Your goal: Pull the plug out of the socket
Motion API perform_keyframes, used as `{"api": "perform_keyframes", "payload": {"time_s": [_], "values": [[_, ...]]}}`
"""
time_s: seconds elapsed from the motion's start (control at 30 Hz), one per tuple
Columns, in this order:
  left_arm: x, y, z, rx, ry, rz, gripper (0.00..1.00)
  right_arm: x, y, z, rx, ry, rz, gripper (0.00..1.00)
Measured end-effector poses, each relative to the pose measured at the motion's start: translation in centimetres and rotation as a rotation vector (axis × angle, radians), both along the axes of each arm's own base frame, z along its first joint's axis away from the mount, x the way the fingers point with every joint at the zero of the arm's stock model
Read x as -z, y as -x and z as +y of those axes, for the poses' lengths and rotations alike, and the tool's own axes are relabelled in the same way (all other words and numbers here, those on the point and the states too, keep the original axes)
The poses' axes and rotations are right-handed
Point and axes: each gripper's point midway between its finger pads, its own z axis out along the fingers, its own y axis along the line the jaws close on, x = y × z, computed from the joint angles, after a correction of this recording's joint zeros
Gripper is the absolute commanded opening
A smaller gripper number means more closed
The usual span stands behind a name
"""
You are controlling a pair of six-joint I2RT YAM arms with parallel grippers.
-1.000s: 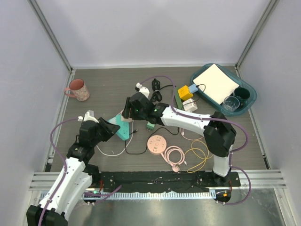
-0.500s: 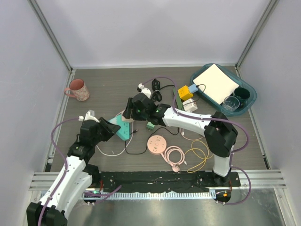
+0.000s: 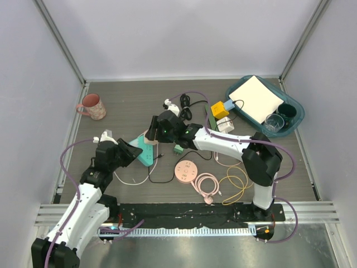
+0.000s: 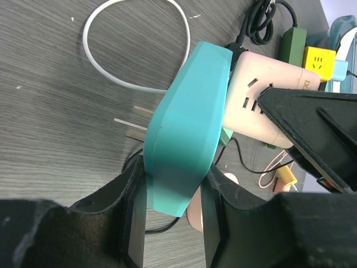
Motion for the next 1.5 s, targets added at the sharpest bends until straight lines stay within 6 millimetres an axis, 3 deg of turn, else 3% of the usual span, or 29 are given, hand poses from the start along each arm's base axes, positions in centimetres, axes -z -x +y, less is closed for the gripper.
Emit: {"api": "perform_keyframes", "payload": {"time_s": [0.6, 1.5], "values": [[0.5, 0.6, 0.6, -0.018, -0.024, 0.024, 0.00, 0.8, 0.4, 0.6, -0.043, -0.058, 0.004, 0.01], [-0.4, 0.1, 0.3, -0.001, -0.033, 0.033, 0.00, -0.6, 0.5, 0.5, -0.009, -0.066, -0.017, 0.01]]}}
